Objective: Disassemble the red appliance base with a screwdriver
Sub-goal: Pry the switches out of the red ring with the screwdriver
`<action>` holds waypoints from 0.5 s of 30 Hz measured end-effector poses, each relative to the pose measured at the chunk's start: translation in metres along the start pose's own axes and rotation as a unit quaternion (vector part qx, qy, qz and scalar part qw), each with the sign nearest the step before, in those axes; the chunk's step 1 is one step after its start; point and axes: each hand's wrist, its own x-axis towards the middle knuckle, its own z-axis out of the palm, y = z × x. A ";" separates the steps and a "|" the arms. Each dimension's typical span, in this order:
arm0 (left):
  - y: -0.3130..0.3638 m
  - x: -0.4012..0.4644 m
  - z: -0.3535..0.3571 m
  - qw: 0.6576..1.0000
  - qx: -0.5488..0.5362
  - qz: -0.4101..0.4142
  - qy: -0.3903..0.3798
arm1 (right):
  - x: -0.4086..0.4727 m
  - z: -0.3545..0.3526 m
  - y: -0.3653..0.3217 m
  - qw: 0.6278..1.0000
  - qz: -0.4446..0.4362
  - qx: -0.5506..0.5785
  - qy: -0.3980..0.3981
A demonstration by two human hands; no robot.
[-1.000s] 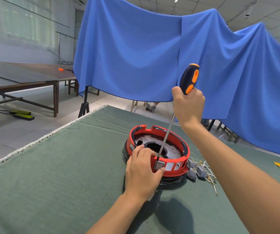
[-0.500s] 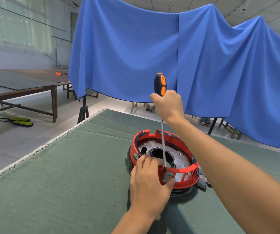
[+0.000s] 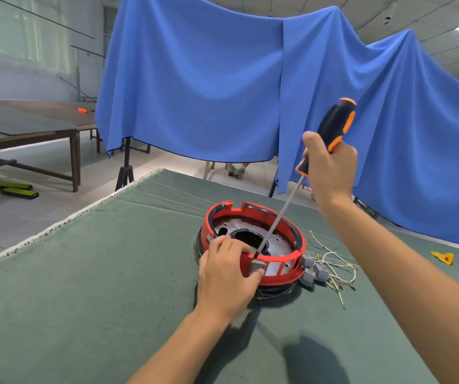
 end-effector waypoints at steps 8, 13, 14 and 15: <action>0.001 -0.007 0.001 1.000 0.002 0.000 0.010 | -0.053 -0.074 0.048 0.942 0.178 0.129 0.254; 0.003 -0.009 -0.001 0.999 0.036 0.002 0.002 | -0.082 -0.085 0.071 0.907 0.228 0.147 0.323; 0.003 -0.010 -0.001 0.999 0.043 -0.003 0.000 | -0.085 -0.086 0.074 0.902 0.232 0.148 0.333; 0.003 -0.010 -0.002 0.999 0.047 -0.008 -0.002 | -0.088 -0.086 0.076 0.896 0.237 0.148 0.344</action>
